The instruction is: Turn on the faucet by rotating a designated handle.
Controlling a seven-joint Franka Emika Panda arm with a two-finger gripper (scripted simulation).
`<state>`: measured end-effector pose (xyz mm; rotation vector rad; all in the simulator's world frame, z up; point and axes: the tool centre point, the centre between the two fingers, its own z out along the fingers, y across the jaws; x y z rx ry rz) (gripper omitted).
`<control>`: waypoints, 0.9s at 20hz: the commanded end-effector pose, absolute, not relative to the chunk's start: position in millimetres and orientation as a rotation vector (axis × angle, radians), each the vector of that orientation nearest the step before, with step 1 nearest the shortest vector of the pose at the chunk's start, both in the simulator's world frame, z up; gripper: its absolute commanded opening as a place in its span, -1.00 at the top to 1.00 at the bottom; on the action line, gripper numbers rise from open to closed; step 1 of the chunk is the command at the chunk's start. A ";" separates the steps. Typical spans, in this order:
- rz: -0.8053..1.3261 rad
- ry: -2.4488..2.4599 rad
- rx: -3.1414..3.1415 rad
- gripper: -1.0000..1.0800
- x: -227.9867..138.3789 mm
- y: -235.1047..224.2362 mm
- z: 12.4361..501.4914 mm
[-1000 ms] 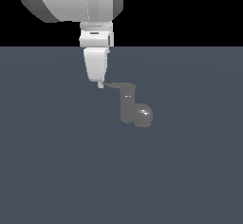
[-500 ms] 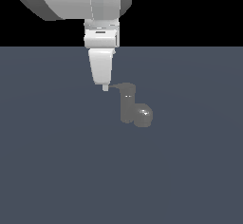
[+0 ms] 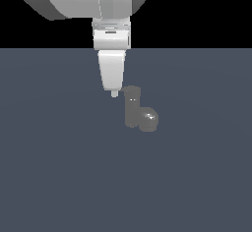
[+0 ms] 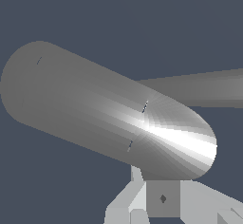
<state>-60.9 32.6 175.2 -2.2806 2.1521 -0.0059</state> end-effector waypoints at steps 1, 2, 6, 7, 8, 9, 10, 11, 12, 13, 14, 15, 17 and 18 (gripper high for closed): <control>-0.005 2.163 -2.272 1.00 -62.7 17.7 174.7; -0.005 2.164 -2.272 1.00 -63.6 12.2 174.6; -0.003 2.168 -2.270 1.00 -67.4 -10.6 174.0; -0.003 2.169 -2.270 1.00 -68.4 -16.3 173.9; -0.002 2.170 -2.269 1.00 -69.4 -22.1 173.8; -0.002 2.171 -2.269 1.00 -70.4 -28.0 173.6; -0.001 2.172 -2.268 1.00 -71.4 -33.8 173.5; -0.001 2.173 -2.268 1.00 -72.4 -39.8 173.3; -0.001 2.174 -2.267 1.00 -73.3 -45.7 173.2; 0.000 2.175 -2.267 1.00 -74.3 -51.7 173.1; 0.000 2.175 -2.267 1.00 -74.3 -51.7 173.1; -0.003 2.124 -2.309 1.00 -70.9 -25.4 175.1; -0.003 2.130 -2.304 1.00 -65.9 -34.5 174.9; -0.003 2.132 -2.302 1.00 -63.4 -39.1 174.7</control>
